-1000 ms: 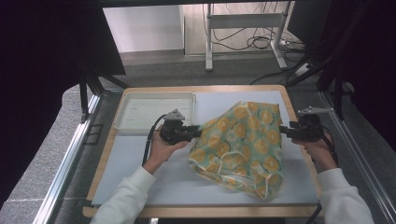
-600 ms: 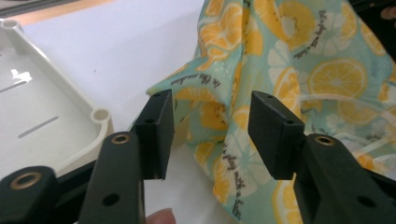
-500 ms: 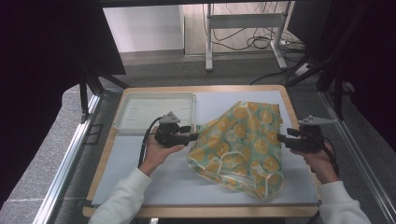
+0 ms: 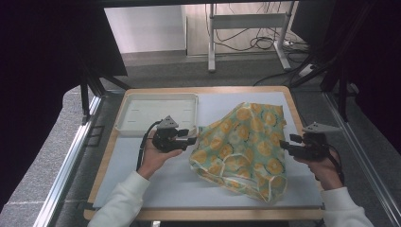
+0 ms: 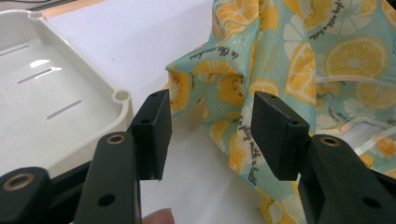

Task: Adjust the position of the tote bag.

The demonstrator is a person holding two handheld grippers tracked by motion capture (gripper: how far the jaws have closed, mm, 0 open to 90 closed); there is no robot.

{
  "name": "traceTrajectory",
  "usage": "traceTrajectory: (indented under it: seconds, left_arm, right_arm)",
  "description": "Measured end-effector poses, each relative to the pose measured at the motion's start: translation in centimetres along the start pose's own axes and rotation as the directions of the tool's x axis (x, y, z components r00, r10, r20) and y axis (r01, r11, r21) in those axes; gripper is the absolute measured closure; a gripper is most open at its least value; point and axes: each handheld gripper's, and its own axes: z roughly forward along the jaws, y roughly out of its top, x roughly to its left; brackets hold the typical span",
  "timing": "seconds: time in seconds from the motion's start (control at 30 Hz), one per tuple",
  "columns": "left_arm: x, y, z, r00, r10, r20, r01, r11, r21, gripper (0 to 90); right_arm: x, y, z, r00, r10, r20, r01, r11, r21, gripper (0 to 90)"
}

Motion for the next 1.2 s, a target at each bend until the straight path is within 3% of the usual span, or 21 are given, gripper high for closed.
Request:
traceTrajectory:
  seconds: [0.63, 1.0, 1.2]
  left_arm:
    - [-0.7, -2.4, -1.0, 0.9999, 0.011, -0.003, -0.011, 0.9997, 0.024, 48.3]
    - [-1.5, -2.6, -0.5, 0.9991, 0.037, 0.02, -0.037, 0.9986, 0.037, 47.3]
    - [-2.0, -2.7, -1.2, 0.9992, 0.032, 0.024, -0.033, 0.9991, 0.029, 45.7]
  right_arm:
    - [1.9, -0.5, -1.4, 0.9992, -0.022, -0.032, 0.022, 1.0, -0.017, 45.5]
    - [3.6, -1.0, -3.0, 0.9977, -0.036, -0.058, 0.034, 0.999, -0.026, 42.8]
    - [4.4, -1.7, -3.7, 0.9972, -0.035, -0.066, 0.034, 0.999, -0.019, 41.0]
